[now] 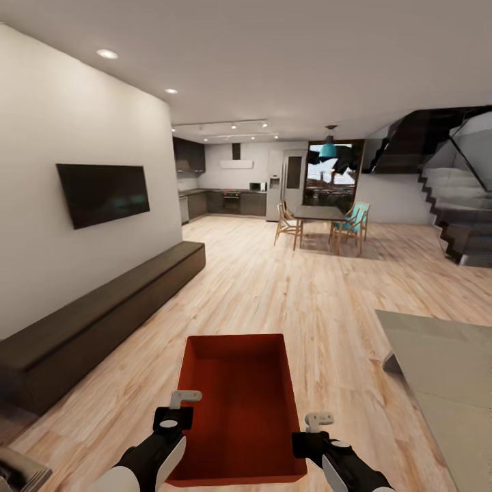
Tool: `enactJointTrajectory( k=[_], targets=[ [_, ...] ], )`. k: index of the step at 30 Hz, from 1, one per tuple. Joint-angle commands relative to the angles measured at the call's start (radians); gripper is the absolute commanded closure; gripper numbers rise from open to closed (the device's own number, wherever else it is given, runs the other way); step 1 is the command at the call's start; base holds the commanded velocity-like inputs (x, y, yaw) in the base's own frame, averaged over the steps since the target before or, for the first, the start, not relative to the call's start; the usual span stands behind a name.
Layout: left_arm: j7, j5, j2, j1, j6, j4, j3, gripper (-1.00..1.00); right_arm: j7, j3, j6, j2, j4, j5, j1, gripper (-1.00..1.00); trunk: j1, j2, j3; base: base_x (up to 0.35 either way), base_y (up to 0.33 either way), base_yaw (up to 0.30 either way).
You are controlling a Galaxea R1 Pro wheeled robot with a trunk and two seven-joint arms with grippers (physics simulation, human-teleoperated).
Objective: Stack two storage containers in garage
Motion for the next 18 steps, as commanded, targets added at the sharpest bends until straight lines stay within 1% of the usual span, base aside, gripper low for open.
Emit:
enactJointTrajectory(
  k=[1, 15, 18],
  targets=[
    [-0.008, 0.04, 0.0, 0.0, 0.005, -0.001, 0.004, 1.0, 0.013, -0.017, -0.028, 0.002, -0.005, -0.067, -0.001, 1.0, 0.001, -0.001, -0.002, 0.322, 0.0, -0.274],
    [-0.008, 0.04, 0.0, 0.0, 0.005, -0.001, 0.004, 1.0, 0.013, -0.017, -0.028, -0.001, -0.005, -0.067, -0.001, 1.0, 0.001, -0.001, 0.005, 0.332, 0.0, -0.285],
    [-0.008, 0.04, 0.0, 0.0, 0.005, -0.001, 0.004, 1.0, 0.013, -0.017, -0.028, -0.001, -0.005, -0.067, -0.001, 1.0, 0.001, -0.001, 0.004, 0.34, 0.0, -0.14]
  ],
)
